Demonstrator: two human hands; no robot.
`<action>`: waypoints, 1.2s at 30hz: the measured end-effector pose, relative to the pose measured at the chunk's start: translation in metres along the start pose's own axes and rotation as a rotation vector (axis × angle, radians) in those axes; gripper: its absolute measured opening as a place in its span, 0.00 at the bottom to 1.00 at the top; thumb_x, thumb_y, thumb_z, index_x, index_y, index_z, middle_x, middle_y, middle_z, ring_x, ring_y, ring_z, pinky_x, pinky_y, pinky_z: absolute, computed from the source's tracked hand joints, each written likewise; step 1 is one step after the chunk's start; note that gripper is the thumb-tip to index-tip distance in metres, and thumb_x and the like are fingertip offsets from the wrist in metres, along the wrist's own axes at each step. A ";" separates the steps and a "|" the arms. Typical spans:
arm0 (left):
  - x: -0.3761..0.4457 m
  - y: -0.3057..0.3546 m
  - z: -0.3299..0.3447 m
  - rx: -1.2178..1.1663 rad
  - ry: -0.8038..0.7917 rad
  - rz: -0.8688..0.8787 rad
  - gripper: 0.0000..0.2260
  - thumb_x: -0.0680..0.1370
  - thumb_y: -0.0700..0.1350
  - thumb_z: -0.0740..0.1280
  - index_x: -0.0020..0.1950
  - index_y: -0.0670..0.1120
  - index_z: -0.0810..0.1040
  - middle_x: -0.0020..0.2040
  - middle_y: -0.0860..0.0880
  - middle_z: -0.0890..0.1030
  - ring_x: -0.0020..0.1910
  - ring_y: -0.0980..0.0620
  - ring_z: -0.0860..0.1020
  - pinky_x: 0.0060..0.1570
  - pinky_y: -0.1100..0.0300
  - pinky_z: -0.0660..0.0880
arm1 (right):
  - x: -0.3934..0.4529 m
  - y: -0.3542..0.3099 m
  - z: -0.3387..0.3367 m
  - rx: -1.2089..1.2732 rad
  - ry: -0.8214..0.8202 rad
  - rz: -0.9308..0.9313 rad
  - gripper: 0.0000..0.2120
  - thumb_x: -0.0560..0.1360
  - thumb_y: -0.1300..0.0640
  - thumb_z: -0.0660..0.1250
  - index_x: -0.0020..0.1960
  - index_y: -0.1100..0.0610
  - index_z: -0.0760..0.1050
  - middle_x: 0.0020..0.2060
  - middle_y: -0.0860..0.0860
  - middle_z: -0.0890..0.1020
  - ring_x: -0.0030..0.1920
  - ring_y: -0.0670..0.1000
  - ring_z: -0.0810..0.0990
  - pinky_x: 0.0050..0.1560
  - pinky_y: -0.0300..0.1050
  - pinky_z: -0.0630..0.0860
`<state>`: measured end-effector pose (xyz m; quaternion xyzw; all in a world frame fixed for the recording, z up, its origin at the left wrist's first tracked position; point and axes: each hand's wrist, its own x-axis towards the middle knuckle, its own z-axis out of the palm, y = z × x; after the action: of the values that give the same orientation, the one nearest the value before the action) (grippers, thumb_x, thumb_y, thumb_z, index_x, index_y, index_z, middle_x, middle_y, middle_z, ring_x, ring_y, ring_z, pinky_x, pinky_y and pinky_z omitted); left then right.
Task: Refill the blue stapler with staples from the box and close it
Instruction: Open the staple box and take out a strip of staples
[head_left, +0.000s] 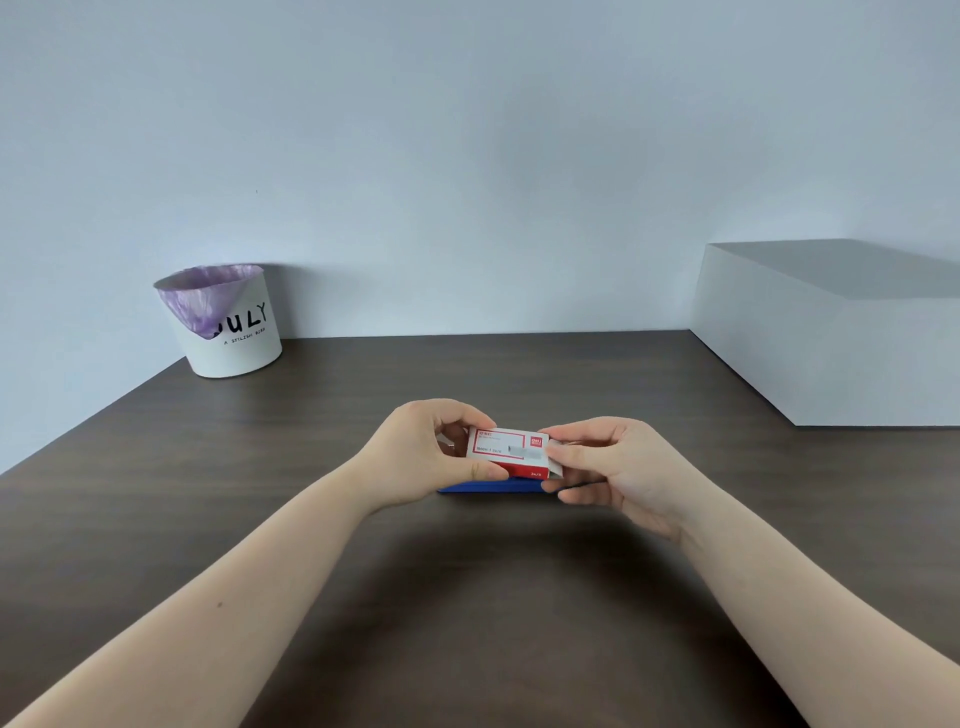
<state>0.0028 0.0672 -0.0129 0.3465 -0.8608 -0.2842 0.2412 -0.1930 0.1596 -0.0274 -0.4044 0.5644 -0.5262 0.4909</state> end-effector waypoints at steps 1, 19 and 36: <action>0.000 -0.001 -0.001 -0.009 0.007 -0.002 0.16 0.64 0.53 0.77 0.50 0.55 0.80 0.45 0.61 0.82 0.44 0.59 0.80 0.44 0.68 0.77 | 0.001 0.000 0.000 0.015 0.007 -0.003 0.07 0.72 0.65 0.69 0.49 0.58 0.82 0.45 0.60 0.85 0.37 0.52 0.86 0.31 0.41 0.82; -0.008 0.002 -0.026 -0.109 0.037 -0.030 0.13 0.63 0.50 0.78 0.44 0.57 0.81 0.44 0.62 0.84 0.45 0.62 0.82 0.45 0.69 0.78 | -0.002 -0.003 -0.002 -0.116 0.026 0.059 0.07 0.76 0.61 0.65 0.52 0.58 0.79 0.43 0.58 0.84 0.34 0.50 0.84 0.27 0.39 0.79; -0.010 -0.012 -0.009 -0.198 -0.006 -0.077 0.17 0.64 0.43 0.79 0.50 0.48 0.82 0.47 0.52 0.86 0.47 0.58 0.84 0.52 0.57 0.81 | -0.004 0.000 0.007 -0.930 -0.067 -0.259 0.05 0.70 0.53 0.71 0.45 0.51 0.81 0.45 0.46 0.78 0.44 0.45 0.76 0.44 0.35 0.71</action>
<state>0.0206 0.0648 -0.0167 0.3531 -0.8152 -0.3780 0.2605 -0.1856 0.1619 -0.0270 -0.6646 0.6687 -0.2616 0.2066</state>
